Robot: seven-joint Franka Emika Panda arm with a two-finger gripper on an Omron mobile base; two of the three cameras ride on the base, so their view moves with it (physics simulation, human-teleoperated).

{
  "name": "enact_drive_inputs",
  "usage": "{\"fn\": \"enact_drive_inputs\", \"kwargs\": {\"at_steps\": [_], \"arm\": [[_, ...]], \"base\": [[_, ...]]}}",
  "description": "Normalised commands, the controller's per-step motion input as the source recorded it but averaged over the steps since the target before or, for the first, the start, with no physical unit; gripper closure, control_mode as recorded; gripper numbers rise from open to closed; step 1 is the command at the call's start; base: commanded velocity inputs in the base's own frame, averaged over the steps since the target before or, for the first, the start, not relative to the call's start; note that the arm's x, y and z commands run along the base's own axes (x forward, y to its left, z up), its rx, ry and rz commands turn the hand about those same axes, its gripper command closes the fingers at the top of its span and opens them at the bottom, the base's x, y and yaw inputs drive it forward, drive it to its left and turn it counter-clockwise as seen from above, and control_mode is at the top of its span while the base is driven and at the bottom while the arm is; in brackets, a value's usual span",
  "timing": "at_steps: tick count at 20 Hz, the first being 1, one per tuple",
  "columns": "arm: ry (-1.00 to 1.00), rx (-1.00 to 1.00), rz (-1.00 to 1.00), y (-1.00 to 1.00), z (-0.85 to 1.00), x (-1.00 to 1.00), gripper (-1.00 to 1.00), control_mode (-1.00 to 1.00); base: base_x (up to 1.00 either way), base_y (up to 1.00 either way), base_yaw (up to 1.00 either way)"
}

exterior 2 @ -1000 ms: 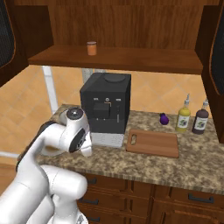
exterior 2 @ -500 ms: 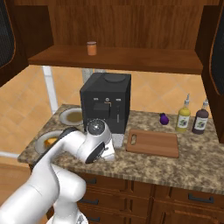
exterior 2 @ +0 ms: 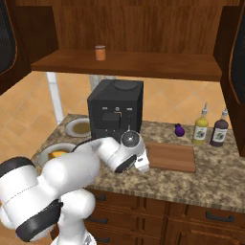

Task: From the different types of pastries on the counter, select a croissant and place it on the cutting board. Then retrieve a jar of jam from the cabinet and place it alongside the croissant on the cutting board.

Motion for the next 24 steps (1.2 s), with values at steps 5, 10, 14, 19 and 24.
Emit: {"fn": "enact_drive_inputs", "kwargs": {"at_steps": [5,10,14,19,24], "arm": [[0.03,-0.01,0.0,-0.66,0.0,0.83,1.0,-1.0],[0.02,0.0,0.0,-0.72,-0.07,0.4,1.0,-1.0],[0.03,0.0,0.01,-0.78,-0.13,0.12,1.0,-1.0],[0.11,0.0,0.04,-0.64,-0.21,0.23,1.0,-1.0],[0.13,-0.03,0.04,-0.44,-0.31,0.28,1.0,-1.0]], "base": [[0.0,0.0,0.0],[0.0,0.0,0.0],[0.0,0.0,0.0],[0.0,0.0,0.0],[0.0,0.0,0.0]]}}
